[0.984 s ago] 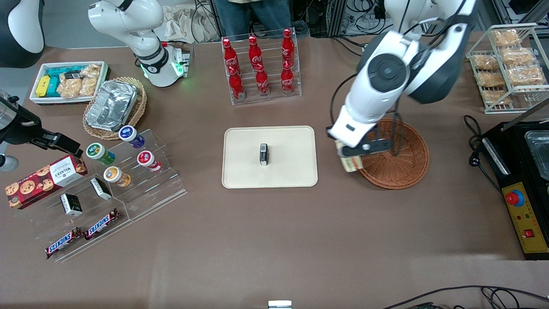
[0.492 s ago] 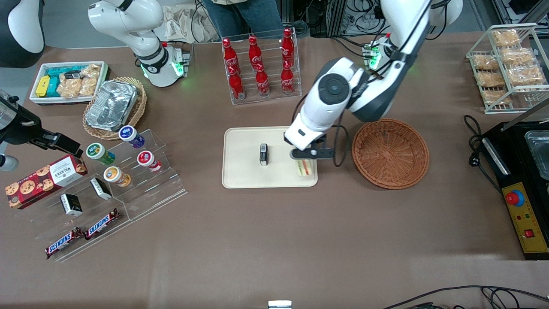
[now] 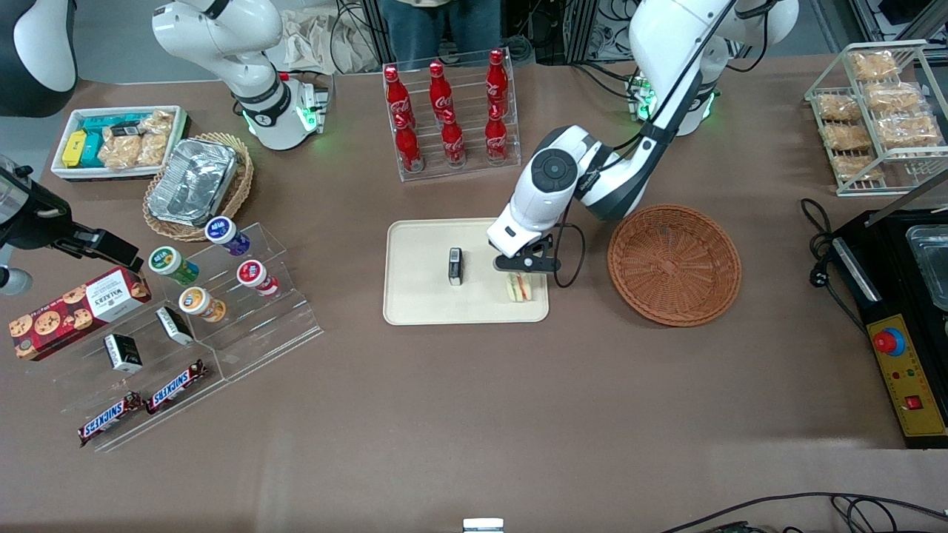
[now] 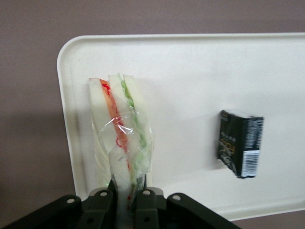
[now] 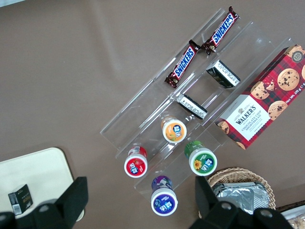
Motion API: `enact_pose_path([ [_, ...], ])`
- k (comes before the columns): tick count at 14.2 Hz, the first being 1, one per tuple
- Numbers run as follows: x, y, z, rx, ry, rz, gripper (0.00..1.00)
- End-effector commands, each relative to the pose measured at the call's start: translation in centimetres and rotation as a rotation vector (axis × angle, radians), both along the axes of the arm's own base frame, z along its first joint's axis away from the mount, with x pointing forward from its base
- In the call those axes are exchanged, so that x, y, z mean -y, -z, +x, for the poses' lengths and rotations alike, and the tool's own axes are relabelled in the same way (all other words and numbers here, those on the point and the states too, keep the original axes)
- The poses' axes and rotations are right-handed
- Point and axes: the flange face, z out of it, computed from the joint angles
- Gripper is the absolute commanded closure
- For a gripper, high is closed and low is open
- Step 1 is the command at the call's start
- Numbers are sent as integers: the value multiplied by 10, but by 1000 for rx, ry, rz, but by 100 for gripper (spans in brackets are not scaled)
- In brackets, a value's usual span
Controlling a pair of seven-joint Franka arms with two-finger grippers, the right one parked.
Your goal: Place sandwich from basket to tray
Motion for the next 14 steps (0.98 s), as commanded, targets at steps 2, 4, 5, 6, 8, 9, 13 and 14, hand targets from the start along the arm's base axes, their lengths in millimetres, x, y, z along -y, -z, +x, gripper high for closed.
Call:
enact_pose_path([
  [2,3,6,-1,27,34,18,14],
  [4,-1,0,2,35,25,15,1],
  [5,-3,-5,5,37,16,15,1],
  [6,-6,-18,7,48,7,12,1],
  [8,-23,-52,18,45,-18,38,1],
  [9,-36,-75,26,46,-44,49,1],
  [13,-98,-146,61,-26,-277,140,1],
  [14,-104,-164,64,-54,-280,178,1],
])
